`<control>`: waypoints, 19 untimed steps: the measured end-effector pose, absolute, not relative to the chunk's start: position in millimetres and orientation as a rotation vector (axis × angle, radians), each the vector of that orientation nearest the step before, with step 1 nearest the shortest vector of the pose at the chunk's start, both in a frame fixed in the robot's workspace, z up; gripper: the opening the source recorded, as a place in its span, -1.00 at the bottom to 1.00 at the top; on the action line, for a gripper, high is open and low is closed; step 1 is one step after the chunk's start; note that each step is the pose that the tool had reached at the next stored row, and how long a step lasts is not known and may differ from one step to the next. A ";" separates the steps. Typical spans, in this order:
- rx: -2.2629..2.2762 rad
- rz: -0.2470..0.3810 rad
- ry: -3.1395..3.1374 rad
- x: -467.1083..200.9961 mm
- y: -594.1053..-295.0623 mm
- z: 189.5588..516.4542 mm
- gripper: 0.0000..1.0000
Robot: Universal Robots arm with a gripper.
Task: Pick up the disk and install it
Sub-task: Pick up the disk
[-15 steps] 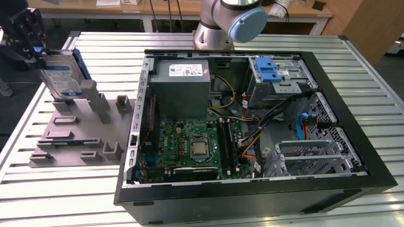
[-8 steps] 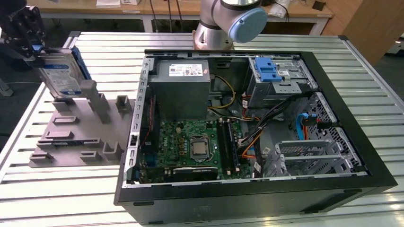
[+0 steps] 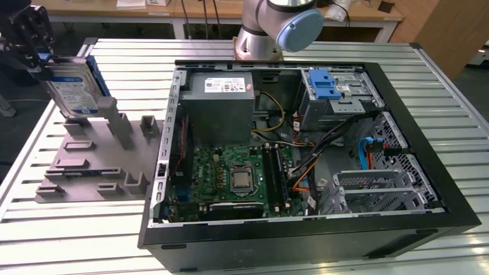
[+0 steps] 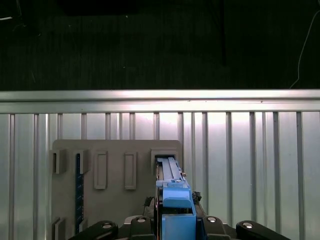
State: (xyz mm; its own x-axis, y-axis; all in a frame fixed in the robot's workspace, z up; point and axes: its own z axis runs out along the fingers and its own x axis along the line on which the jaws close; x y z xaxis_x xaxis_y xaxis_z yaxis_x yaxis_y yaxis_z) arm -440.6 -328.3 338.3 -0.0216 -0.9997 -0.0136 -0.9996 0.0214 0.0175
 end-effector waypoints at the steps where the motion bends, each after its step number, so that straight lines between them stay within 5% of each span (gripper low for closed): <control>1: 2.196 -0.034 -2.243 -440.6 -328.3 338.5 -0.27; 19: 2.196 -0.034 -2.243 -440.6 -328.1 346.5 -0.27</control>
State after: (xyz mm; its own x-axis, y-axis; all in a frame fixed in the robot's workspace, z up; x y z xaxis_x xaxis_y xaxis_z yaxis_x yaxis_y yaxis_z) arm -440.6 -328.1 346.5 -0.0216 -0.9997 -0.0136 -0.9996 0.0214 0.0174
